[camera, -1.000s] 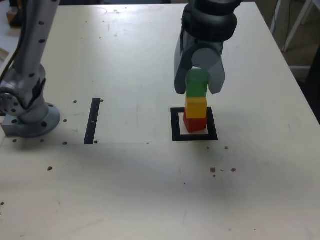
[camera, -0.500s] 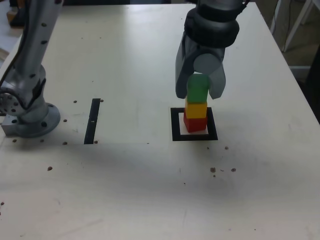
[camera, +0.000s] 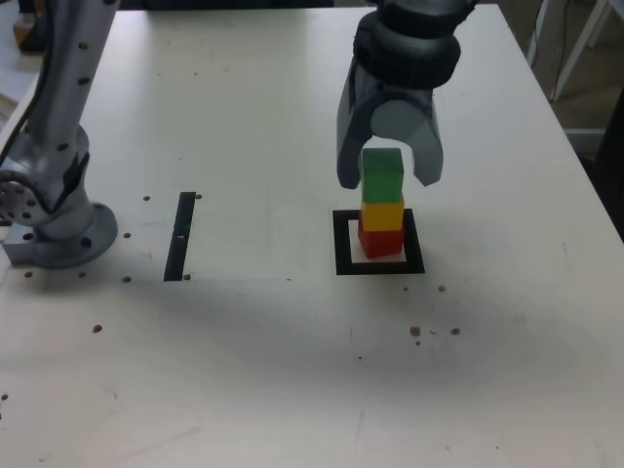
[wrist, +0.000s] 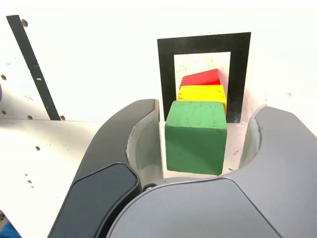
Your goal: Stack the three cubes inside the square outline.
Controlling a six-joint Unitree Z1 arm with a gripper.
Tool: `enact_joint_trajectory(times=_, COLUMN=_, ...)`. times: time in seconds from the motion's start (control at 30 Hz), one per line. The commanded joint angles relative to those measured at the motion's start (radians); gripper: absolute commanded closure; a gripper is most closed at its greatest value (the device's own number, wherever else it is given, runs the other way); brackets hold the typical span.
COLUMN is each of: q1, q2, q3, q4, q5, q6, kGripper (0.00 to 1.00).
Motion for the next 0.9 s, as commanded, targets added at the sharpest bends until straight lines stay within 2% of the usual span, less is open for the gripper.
enact_joint_trajectory(times=0.0, q1=0.001, q2=-0.009, q3=0.002, q4=0.009, q5=-0.001, q6=0.001, kGripper=0.13)
enact_joint_trajectory(times=0.23, q1=0.001, q2=-0.063, q3=0.002, q4=0.026, q5=0.02, q6=0.005, kGripper=0.1)
enact_joint_trajectory(times=0.43, q1=0.001, q2=-0.166, q3=0.025, q4=0.046, q5=0.027, q6=0.056, kGripper=0.06)
enact_joint_trajectory(times=0.57, q1=0.001, q2=-0.296, q3=0.109, q4=0.055, q5=0.031, q6=0.067, kGripper=0.04)
enact_joint_trajectory(times=0.73, q1=0.001, q2=-0.515, q3=0.298, q4=0.051, q5=0.034, q6=0.067, kGripper=0.03)
enact_joint_trajectory(times=0.87, q1=0.001, q2=-0.647, q3=0.48, q4=0.03, q5=0.032, q6=0.063, kGripper=0.02)
